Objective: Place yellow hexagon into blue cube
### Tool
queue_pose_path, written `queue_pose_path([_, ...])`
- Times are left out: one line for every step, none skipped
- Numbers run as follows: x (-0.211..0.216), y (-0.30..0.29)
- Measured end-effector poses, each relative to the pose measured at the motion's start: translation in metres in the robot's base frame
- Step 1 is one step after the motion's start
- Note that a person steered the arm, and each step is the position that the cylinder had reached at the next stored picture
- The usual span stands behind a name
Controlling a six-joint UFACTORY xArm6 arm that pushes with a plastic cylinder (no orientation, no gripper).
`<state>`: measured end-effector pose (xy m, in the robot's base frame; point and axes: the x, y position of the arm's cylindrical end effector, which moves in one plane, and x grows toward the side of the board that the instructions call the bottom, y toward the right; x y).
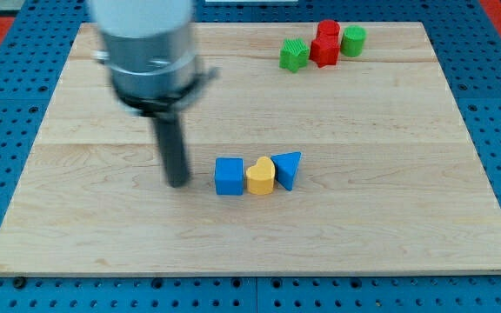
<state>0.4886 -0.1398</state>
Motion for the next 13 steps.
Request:
queue_pose_path([-0.089, -0.071])
queue_pose_path([-0.183, -0.103])
queue_pose_path([-0.262, -0.049])
queue_pose_path([-0.284, -0.01])
queue_pose_path([-0.222, -0.02])
queue_pose_path([-0.222, 0.023])
queue_pose_path([-0.225, 0.056])
queue_pose_path([-0.204, 0.11])
queue_pose_path([-0.178, 0.135])
queue_pose_path([-0.198, 0.077])
queue_pose_path([-0.213, 0.055])
queue_pose_path([-0.203, 0.026])
queue_pose_path([-0.196, 0.072])
